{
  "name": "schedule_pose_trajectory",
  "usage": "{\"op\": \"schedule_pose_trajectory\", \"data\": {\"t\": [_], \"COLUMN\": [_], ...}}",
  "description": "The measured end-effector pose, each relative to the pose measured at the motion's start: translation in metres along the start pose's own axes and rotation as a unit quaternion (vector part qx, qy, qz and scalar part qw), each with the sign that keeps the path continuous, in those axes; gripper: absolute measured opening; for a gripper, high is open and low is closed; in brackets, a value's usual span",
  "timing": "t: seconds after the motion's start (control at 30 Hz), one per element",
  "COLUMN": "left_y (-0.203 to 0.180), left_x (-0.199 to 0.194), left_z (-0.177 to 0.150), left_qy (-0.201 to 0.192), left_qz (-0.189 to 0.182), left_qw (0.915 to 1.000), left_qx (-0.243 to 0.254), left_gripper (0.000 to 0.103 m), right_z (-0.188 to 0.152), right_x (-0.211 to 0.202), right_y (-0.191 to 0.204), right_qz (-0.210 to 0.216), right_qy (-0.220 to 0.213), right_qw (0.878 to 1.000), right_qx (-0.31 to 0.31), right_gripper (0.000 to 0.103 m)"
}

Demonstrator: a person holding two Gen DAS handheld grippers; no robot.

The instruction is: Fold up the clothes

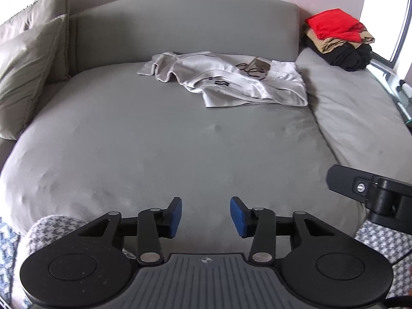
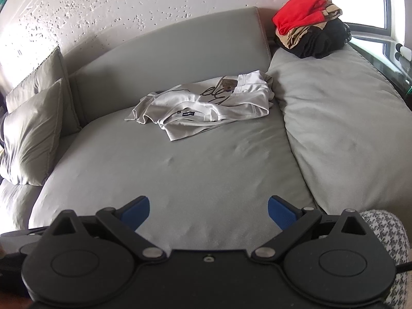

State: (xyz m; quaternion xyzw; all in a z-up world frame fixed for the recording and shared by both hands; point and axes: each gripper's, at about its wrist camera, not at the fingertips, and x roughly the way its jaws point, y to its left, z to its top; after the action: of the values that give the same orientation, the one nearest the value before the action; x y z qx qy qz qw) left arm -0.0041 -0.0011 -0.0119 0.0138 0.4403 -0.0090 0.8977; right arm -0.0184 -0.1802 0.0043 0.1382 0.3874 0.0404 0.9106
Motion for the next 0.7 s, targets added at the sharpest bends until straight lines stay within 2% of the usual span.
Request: {"op": "schedule_pose_trajectory", "data": {"t": [0.13, 0.7], "left_y": [0.0023, 0.0063], "left_x": [0.0004, 0.0020], "left_z": [0.0010, 0.0008], "left_qy": [-0.001, 0.002], "left_qz": [0.013, 0.011], "left_qw": [0.9999, 0.9999], "left_qx": [0.001, -0.001], "left_gripper": [0.042, 0.043], "right_z": [-0.0007, -0.0020], "right_x": [0.0001, 0.0013], "right_y": [0.0003, 0.0031], "right_qz": [0.000, -0.001], "right_qy": [0.000, 0.000], "right_qw": [1.000, 1.000], "right_qx": [-0.001, -0.002], "right_gripper": [0.099, 0.099]}}
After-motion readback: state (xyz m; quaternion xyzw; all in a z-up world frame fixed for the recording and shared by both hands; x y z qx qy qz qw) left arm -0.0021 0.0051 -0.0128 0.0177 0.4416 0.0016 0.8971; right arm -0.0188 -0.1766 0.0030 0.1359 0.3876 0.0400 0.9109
